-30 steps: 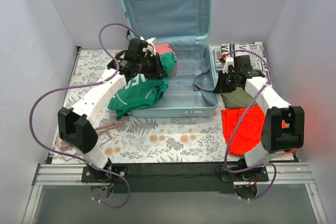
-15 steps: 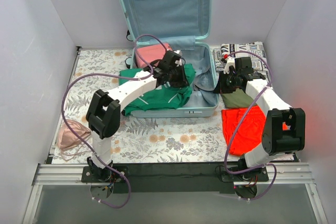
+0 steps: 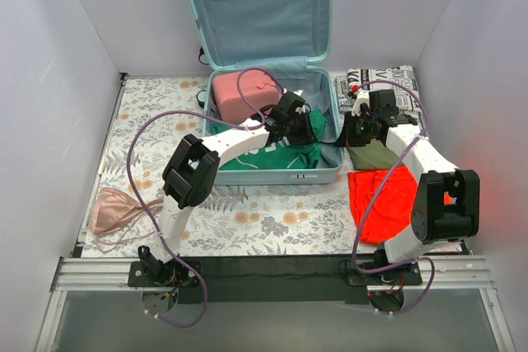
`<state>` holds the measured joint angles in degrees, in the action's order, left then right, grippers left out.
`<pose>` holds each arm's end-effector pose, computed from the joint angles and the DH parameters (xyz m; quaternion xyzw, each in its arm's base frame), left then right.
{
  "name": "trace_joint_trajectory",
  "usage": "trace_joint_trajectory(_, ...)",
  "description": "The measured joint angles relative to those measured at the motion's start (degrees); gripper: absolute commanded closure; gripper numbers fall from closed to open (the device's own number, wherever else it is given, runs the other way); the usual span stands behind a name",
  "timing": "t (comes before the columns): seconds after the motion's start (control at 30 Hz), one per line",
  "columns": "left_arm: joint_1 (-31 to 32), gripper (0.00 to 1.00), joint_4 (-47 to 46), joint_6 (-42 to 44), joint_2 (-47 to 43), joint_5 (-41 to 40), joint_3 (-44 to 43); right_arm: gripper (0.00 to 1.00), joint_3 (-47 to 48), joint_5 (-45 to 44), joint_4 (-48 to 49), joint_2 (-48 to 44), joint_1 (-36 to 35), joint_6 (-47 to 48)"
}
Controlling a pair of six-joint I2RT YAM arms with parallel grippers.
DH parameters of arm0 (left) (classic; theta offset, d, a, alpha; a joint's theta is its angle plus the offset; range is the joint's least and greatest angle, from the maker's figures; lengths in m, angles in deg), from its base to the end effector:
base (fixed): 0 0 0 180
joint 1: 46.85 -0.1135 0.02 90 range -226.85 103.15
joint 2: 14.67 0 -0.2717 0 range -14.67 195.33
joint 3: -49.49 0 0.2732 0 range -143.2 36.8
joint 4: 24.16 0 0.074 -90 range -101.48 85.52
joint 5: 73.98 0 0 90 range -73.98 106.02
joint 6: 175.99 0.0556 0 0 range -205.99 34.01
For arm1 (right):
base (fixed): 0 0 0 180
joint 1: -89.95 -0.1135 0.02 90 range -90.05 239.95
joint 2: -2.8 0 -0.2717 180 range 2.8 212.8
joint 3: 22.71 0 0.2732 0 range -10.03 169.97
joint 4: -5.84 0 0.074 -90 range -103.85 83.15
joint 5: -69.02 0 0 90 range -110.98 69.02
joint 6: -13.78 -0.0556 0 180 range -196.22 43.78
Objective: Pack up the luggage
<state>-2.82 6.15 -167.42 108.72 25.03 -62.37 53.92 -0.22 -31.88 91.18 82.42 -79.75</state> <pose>0.3773 -0.3769 0.1998 -0.2615 0.8724 -0.3944 0.1226 0.3560 0.0669 0.2337 -0.0946 0.9200 0.2011 0.3228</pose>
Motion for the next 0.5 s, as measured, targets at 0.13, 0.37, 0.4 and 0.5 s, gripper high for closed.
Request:
trace_joint_trajectory(0.13,0.35,1.00,-1.77,0.50,1.81,0.68,-0.63,0.99,0.00,0.00,0.00,0.00,0.02,-0.26)
trace_joint_trajectory(0.37,0.83,0.91,-3.32,1.16,3.76,0.85,-2.21,0.95,0.02,0.00,0.00,0.00,0.02,-0.57)
trace_joint_trajectory(0.4,0.83,0.74,-3.32,1.29,4.57,0.85,-3.17,0.93,0.02,0.00,0.00,0.00,0.02,-0.59)
trace_joint_trajectory(0.5,0.85,0.54,-3.96,2.21,6.27,1.03,-4.72,0.89,0.15,0.00,-0.11,0.00,0.02,-0.63)
